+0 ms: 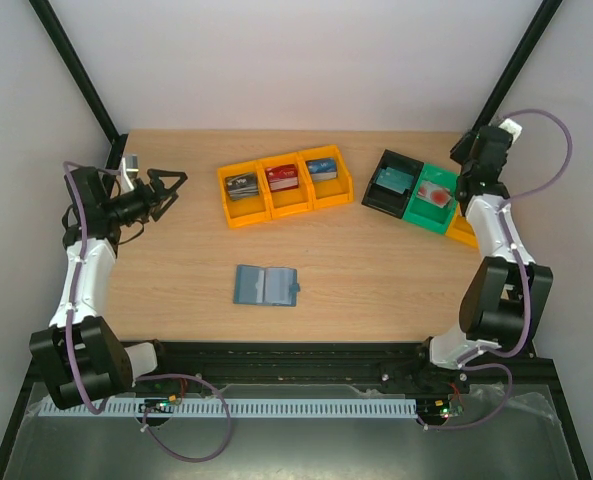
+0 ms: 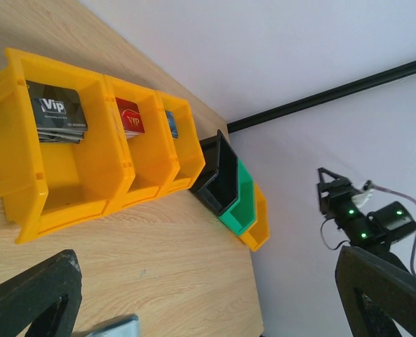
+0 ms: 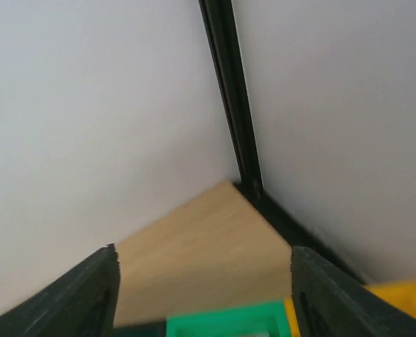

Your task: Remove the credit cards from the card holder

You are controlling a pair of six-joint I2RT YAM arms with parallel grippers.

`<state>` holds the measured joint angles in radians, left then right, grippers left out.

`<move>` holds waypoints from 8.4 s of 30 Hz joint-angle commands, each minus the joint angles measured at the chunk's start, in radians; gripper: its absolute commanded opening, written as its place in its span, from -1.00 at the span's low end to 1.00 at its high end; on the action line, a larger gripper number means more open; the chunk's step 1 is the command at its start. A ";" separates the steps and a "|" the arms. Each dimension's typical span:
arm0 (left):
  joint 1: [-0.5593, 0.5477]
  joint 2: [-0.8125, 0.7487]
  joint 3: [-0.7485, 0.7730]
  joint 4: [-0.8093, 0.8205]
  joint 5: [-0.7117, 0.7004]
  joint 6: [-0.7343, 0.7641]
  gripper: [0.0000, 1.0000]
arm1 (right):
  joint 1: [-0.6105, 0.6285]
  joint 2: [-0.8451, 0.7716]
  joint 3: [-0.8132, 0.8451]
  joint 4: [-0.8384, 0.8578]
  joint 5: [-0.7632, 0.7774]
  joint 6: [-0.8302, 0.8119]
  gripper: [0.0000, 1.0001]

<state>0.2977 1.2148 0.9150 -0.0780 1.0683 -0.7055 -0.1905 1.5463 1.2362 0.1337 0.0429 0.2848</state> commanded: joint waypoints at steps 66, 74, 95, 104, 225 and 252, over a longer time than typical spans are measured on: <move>0.041 -0.016 -0.137 0.031 -0.126 -0.018 0.98 | 0.221 0.269 0.211 -0.417 0.177 0.107 -0.79; -0.140 -0.075 -0.181 -0.174 -0.321 0.189 0.91 | 0.425 0.017 0.055 -0.306 -0.209 0.080 -0.60; -0.535 0.003 -0.401 -0.003 -0.437 0.198 0.91 | 1.029 -0.066 -0.346 -0.382 -0.334 0.232 -0.31; -0.550 0.102 -0.437 0.036 -0.463 0.191 0.91 | 1.040 0.071 -0.424 -0.257 -0.395 0.307 -0.39; -0.553 -0.084 0.276 -0.649 0.064 0.868 -0.95 | 0.949 -0.316 -0.303 0.071 -0.698 0.153 0.17; -0.493 -0.111 0.288 -0.779 0.157 1.024 -0.24 | 0.919 -0.417 -0.417 0.279 -1.099 0.140 -0.97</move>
<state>-0.2024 1.1229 1.1778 -0.7910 1.1847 0.2386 0.7292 1.1751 0.8047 0.3607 -0.9035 0.4629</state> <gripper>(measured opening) 0.362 0.038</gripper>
